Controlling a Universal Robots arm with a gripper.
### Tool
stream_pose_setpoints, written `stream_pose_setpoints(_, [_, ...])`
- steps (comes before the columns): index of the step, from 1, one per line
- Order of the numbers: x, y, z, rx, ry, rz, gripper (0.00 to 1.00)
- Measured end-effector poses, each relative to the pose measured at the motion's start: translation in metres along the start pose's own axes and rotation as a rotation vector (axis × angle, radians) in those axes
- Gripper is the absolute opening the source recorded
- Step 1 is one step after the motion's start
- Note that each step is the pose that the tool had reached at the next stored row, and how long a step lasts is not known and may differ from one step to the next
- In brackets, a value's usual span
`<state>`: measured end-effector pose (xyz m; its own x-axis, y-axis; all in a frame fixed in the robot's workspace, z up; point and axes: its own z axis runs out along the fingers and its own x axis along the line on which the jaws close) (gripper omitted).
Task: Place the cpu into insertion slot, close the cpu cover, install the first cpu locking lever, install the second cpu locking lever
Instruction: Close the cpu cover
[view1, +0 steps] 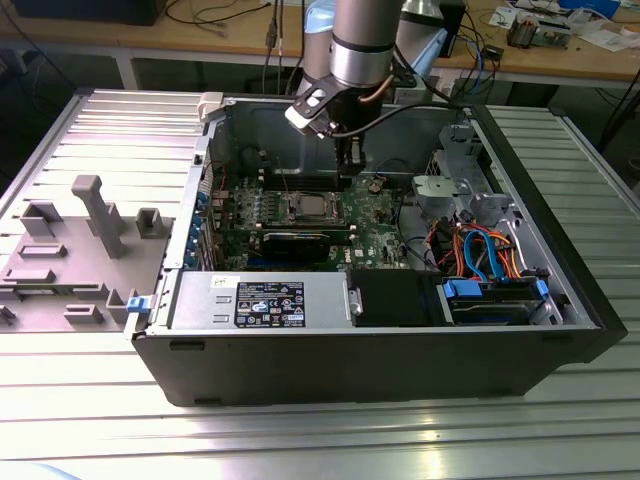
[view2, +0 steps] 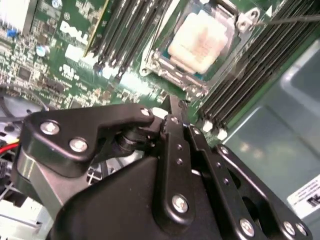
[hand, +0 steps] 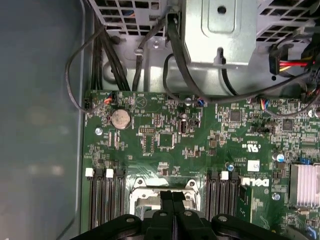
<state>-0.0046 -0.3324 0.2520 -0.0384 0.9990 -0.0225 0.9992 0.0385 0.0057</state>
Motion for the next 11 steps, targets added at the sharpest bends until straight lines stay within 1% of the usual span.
stream_pose_setpoints(4, [0.0002,-0.0047,0.0023,0.0000,-0.0001,-0.001,0.11])
stream_pose_setpoints(6, [0.0006,-0.0115,0.0063,0.0000,0.0001,-0.004,0.11])
stream_pose_setpoints(9, [0.0009,-0.0195,0.0092,-0.0001,0.0003,-0.008,0.11])
stream_pose_setpoints(11, [0.0013,-0.0261,0.0120,0.0000,0.0004,-0.012,0.11])
